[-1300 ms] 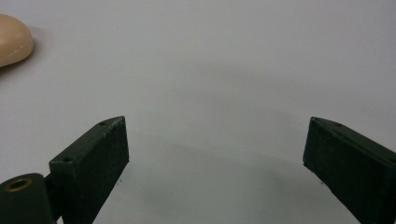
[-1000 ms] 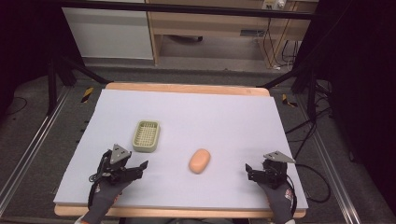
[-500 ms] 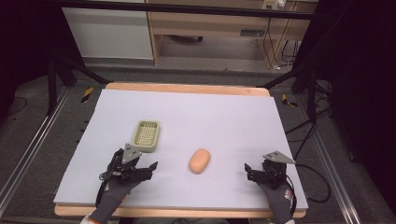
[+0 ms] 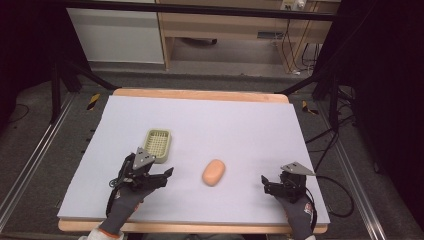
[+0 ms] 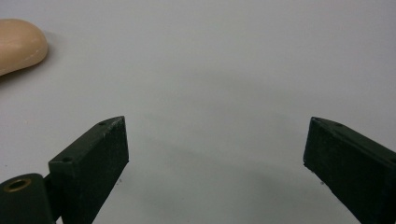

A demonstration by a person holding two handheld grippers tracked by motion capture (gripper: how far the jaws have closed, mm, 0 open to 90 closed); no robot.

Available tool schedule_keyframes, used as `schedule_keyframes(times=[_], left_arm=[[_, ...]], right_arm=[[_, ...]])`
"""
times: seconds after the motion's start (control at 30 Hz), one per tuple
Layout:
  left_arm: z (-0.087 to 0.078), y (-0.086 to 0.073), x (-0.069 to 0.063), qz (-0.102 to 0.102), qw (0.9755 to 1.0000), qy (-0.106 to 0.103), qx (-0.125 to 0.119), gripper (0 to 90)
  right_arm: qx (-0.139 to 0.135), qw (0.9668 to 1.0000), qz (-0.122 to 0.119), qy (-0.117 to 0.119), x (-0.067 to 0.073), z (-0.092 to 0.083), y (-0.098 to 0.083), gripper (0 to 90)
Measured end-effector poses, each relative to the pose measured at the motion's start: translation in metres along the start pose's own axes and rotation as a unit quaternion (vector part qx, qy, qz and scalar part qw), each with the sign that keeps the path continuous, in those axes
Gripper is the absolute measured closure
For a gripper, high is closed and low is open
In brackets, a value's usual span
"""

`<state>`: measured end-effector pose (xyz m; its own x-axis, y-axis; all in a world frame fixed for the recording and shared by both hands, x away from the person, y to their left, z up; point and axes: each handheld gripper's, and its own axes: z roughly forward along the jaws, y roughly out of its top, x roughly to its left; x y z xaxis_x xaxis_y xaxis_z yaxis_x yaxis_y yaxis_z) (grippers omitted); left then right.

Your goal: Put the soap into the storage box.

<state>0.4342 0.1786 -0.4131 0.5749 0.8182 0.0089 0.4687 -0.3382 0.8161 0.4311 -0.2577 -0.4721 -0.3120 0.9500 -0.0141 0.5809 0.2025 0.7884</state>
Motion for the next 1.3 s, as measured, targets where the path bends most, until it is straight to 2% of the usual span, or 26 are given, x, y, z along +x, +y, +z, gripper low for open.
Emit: schedule_keyframes(times=[0.17,0.23,0.27,0.7,1.3], left_arm=[[0.003,0.007,-0.005,0.003,1.0000,-0.004,-0.002,26.5],[0.007,0.011,-0.011,0.004,0.9999,-0.009,-0.004,26.5],[0.009,0.013,-0.014,0.012,0.9999,-0.012,0.000,26.5],[0.022,0.026,-0.032,0.027,0.9993,-0.027,0.002,26.3],[0.046,0.035,-0.056,0.046,0.9978,-0.045,0.018,25.8]], right_arm=[[0.000,1.0000,-0.003,-0.002,0.000,0.000,0.000,7.0],[0.000,1.0000,-0.003,-0.002,0.000,0.000,0.000,7.1],[0.000,1.0000,-0.003,-0.003,0.000,0.000,0.000,7.0],[0.002,1.0000,-0.004,-0.003,0.001,0.001,0.000,7.1],[0.003,1.0000,-0.004,-0.003,0.000,0.001,0.000,7.1]])
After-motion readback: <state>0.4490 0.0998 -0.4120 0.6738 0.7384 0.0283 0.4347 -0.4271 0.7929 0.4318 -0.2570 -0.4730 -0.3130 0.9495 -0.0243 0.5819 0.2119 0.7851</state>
